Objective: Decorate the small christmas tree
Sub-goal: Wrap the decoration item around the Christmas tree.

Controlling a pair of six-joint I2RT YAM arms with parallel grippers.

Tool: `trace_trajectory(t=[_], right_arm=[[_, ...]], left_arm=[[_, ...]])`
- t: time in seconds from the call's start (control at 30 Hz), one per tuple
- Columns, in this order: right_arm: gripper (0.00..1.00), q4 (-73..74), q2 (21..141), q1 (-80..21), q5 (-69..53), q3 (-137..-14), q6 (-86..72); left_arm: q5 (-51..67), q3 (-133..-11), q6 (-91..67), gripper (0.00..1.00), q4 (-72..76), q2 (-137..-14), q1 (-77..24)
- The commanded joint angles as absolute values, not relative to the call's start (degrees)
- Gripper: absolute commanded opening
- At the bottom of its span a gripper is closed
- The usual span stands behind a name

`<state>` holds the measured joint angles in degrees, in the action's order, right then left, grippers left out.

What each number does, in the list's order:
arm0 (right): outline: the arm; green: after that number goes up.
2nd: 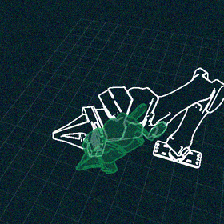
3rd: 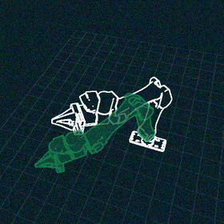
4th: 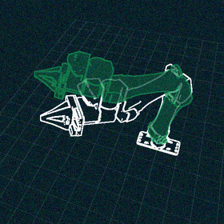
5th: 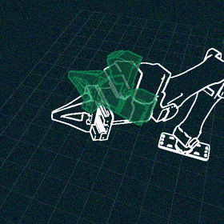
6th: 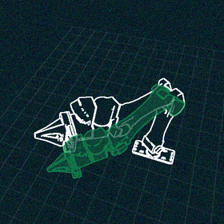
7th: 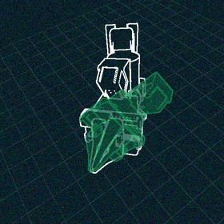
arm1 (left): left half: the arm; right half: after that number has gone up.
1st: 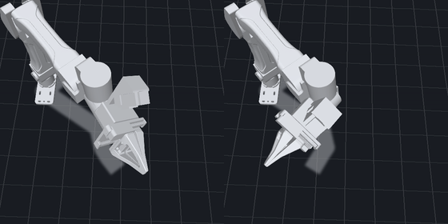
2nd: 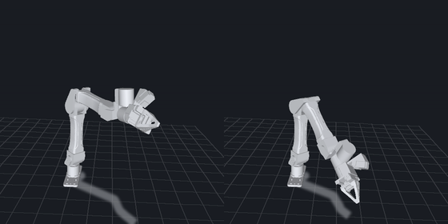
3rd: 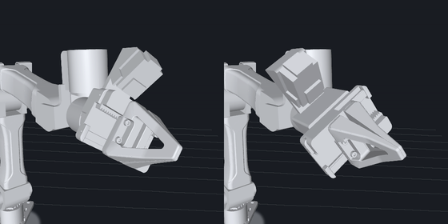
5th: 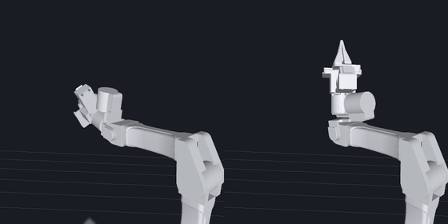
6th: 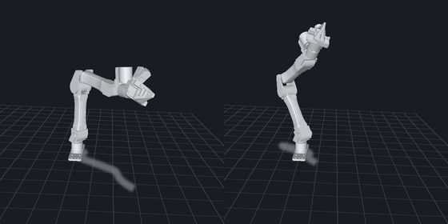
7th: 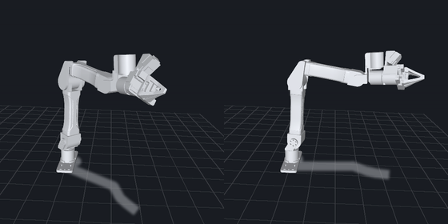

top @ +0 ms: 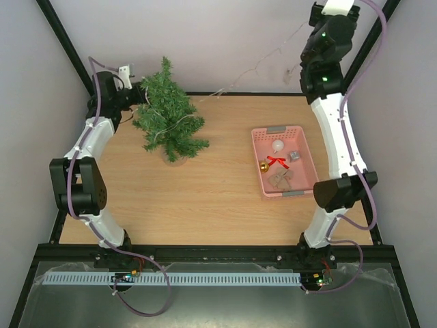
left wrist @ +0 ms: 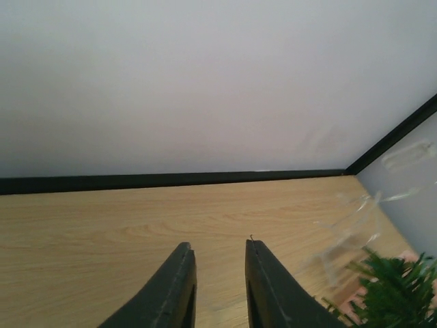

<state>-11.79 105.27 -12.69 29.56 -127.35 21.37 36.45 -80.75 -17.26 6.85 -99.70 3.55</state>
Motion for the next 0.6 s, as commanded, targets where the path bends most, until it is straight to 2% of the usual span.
trace_trajectory(t=[0.0, 0.4, 0.57], right_arm=[[0.02, -7.0, 98.9, -12.4, 25.6, -126.5, 20.2], [0.02, 0.8, 87.1, -12.4, 3.8, -121.4, 14.8], [0.02, 5.9, 84.3, -12.4, -4.7, -121.2, 10.8]], left_arm=[[35.5, -82.7, -15.9, 0.26, 4.2, -97.0, 4.3], [27.9, -80.5, -21.0, 0.43, 1.3, -92.2, 7.1], [25.6, -78.9, -24.6, 0.46, 1.6, -89.8, 9.3]])
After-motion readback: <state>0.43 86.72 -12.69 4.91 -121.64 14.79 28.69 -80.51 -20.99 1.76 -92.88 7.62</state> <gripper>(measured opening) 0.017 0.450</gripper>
